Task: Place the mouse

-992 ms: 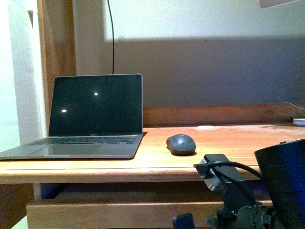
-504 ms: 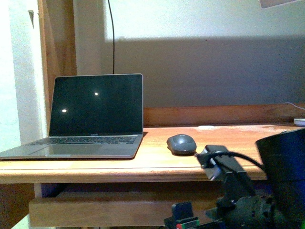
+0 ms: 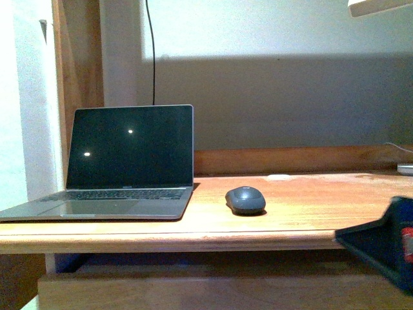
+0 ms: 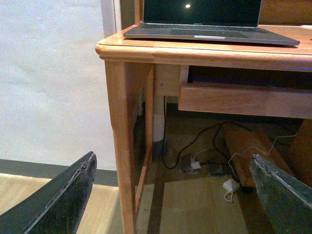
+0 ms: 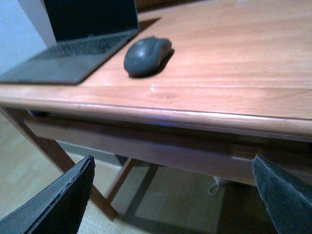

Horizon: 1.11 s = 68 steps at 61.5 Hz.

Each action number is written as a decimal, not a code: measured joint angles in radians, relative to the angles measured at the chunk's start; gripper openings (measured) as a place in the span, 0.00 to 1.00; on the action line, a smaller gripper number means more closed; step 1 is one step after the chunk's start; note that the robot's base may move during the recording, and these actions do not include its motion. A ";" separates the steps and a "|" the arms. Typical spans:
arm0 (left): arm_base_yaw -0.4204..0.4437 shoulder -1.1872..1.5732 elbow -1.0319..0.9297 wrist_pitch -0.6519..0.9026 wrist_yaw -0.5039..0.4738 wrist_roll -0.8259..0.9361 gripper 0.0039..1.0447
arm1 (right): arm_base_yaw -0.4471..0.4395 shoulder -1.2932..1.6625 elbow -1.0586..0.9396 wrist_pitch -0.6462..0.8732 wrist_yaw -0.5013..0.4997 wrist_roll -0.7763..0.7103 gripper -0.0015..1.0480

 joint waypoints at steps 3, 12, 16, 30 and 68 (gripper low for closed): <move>0.000 0.000 0.000 0.000 0.000 0.000 0.93 | -0.033 -0.072 -0.033 0.001 -0.021 0.042 0.93; 0.000 0.000 0.000 0.000 0.000 0.000 0.93 | -0.114 -0.293 -0.142 -0.020 -0.083 0.192 0.93; 0.000 0.000 0.000 0.000 0.000 0.000 0.93 | -0.121 -0.408 -0.203 -0.068 -0.082 0.250 0.93; 0.000 0.000 0.000 0.000 0.000 0.000 0.93 | -0.043 -0.764 -0.354 -0.350 0.094 0.235 0.93; 0.000 0.000 0.000 0.000 0.002 0.000 0.93 | -0.026 -1.076 -0.494 -0.495 0.510 -0.165 0.37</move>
